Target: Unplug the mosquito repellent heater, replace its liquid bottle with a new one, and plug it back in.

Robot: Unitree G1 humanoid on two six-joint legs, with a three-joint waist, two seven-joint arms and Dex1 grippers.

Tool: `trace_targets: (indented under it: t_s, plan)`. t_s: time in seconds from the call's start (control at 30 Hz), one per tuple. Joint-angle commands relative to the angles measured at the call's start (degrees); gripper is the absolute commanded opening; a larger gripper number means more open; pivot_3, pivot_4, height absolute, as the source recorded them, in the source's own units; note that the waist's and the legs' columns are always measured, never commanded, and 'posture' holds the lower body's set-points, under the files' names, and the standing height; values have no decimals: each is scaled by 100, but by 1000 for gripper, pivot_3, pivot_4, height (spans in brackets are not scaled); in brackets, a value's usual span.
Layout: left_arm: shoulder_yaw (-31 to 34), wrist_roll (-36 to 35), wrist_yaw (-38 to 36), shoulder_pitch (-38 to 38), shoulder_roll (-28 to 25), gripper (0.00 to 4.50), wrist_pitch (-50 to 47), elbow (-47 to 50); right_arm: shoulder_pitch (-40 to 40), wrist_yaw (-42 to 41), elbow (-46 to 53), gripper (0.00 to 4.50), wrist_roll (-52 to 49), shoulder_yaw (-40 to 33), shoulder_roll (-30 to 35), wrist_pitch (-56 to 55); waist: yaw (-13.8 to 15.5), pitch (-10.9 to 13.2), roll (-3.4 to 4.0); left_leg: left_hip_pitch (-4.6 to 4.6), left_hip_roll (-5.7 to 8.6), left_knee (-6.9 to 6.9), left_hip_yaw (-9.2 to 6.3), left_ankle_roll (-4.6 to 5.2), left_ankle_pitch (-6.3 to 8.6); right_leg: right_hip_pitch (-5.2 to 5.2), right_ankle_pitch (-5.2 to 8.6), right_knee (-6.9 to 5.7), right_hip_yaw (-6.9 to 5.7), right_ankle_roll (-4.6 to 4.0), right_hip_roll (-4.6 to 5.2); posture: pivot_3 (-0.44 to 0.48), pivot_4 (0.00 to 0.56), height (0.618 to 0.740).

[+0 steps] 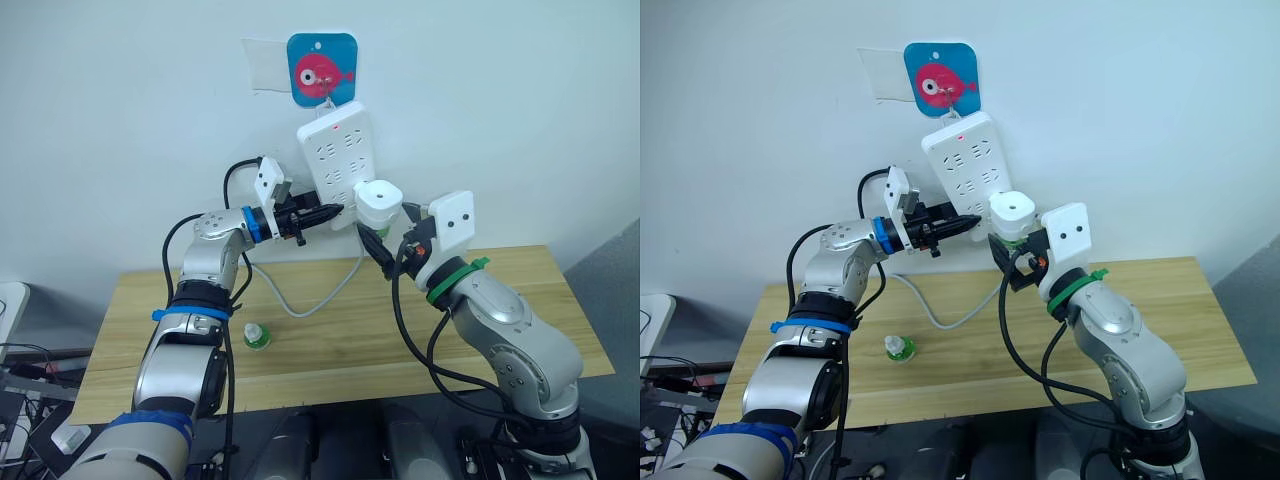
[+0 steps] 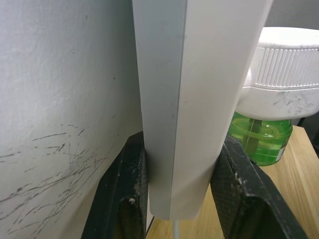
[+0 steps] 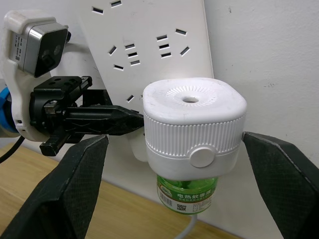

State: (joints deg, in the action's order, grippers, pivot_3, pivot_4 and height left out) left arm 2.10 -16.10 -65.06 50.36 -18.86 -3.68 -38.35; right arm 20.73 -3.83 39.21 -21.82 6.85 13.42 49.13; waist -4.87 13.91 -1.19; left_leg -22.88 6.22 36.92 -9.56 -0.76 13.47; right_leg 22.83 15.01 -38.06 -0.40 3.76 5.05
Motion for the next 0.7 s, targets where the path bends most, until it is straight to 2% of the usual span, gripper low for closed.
trace_targets:
  t_s: [0.03, 0.33, 0.7]
  plan:
    - [-72, -48, -66, 135, 84, 1299, 0, 223, 49, -63, -9, 4500, 92, -30, 1, -72, 7, 0, 0, -1, 0, 0, 0, 0, 0, 0, 0, 0, 0, 0, 0, -195, 270, 740]
    - [-56, -35, -68, 162, 71, 1299, 63, 160, -251, -197, 277, 4500, 37, -156, 127, -8, 22, 8, -4, -54, 6, -5, -3, 0, 1, 47, -19, 6, -3, -29, 4, -193, 276, 740]
    - [-67, -13, -31, 201, 79, 1299, 82, 134, 313, -201, -387, 4500, 737, 322, -63, -613, 15, 18, -4, -54, 6, -5, -5, 3, 2, 48, -19, 4, -8, -28, 2, -186, 279, 740]
